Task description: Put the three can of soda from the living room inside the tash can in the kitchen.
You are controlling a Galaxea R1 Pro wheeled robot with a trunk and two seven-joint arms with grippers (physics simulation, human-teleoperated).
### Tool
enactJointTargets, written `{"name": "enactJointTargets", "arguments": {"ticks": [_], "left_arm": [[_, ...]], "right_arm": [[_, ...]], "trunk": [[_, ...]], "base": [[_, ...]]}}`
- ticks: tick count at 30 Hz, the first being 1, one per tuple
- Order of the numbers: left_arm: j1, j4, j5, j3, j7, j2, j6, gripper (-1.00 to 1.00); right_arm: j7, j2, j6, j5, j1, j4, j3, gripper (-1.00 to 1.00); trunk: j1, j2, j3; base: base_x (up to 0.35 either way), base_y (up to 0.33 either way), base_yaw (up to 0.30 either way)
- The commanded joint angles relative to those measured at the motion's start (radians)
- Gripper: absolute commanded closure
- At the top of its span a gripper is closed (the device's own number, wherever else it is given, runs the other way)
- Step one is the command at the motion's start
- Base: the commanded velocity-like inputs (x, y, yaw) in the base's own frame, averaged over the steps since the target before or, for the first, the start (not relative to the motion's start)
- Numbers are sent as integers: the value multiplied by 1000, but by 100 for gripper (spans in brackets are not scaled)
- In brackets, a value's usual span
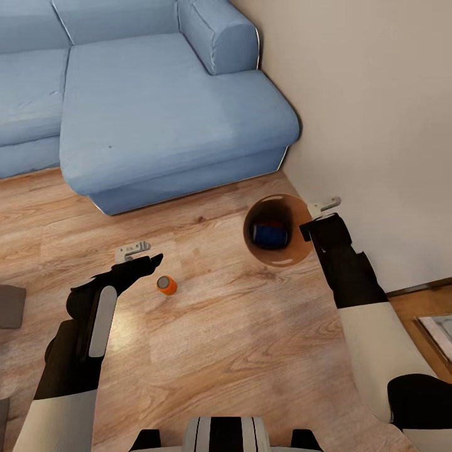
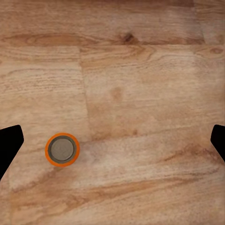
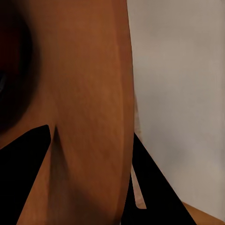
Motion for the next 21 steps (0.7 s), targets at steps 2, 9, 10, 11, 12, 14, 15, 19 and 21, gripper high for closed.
{"name": "enactJointTargets", "arguments": {"ticks": [2, 9, 10, 11, 12, 14, 15, 19, 21], "left_arm": [[0, 1, 0, 0, 0, 0, 0, -100], [0, 1, 0, -1, 0, 0, 1, -100], [0, 1, 0, -2, 0, 0, 1, -100], [0, 1, 0, -2, 0, 0, 1, -100], [0, 1, 0, -2, 0, 0, 0, -100], [0, 1, 0, -2, 0, 0, 0, -100], [0, 1, 0, -2, 0, 0, 0, -100], [0, 1, 0, 0, 0, 1, 0, -100], [0, 1, 0, 0, -1, 1, 0, -100]], "right_arm": [[0, 0, 0, 1, 1, 0, 0, 100], [0, 0, 0, 2, 4, 0, 0, 100], [0, 0, 0, 2, 4, 0, 0, 100], [0, 0, 0, 2, 4, 0, 0, 100], [0, 0, 0, 2, 4, 0, 0, 100], [0, 0, 0, 2, 3, 0, 0, 100], [0, 0, 0, 2, 3, 0, 1, 100], [0, 2, 0, 4, 1, -1, 0, 100], [0, 3, 0, 6, -8, -2, 2, 100]], "trunk": [[0, 0, 0], [27, -49, -22], [31, -56, -25], [34, -63, -28], [38, -70, -31], [46, -84, -37], [50, -91, -41], [65, -119, -53], [73, -133, -59]], "base": [[0, 0, 0], [0, 0, 0], [0, 0, 0], [0, 0, 0], [0, 0, 0], [0, 0, 0], [0, 0, 0], [0, 0, 0], [0, 0, 0]]}}
